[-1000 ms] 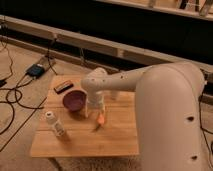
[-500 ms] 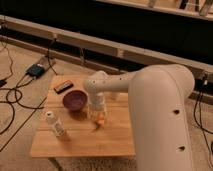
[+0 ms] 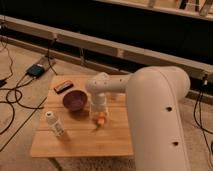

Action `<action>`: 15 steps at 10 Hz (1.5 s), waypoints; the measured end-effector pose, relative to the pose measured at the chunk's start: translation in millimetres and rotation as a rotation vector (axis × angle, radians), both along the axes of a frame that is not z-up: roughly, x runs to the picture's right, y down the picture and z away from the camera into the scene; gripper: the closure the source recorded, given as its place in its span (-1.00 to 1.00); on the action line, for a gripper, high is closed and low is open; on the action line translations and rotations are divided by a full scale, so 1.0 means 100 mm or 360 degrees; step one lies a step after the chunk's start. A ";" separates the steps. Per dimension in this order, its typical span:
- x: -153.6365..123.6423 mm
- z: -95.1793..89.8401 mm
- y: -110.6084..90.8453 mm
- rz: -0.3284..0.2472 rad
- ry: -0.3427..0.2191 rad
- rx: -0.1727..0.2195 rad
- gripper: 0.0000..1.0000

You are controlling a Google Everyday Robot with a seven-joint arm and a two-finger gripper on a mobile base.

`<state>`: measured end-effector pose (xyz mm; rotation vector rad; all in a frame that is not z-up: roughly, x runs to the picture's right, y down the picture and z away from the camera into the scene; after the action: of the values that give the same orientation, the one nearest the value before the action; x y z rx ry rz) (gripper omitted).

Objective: Place the pepper in the ceramic bowl

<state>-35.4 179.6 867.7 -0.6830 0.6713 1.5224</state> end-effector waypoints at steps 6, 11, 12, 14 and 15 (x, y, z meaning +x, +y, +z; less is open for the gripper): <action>0.06 0.04 0.00 0.0037 0.0033 -0.0024 0.91; -0.10 -0.12 -0.32 -0.0024 0.0027 0.0080 1.00; -0.16 -0.18 -0.44 -0.0037 0.0015 0.0124 1.00; -0.24 -0.28 -0.65 -0.0057 -0.0002 0.0200 1.00; -0.27 -0.32 -0.73 -0.0064 -0.0010 0.0232 1.00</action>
<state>-62.8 107.0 835.7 -0.5608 0.5600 1.5151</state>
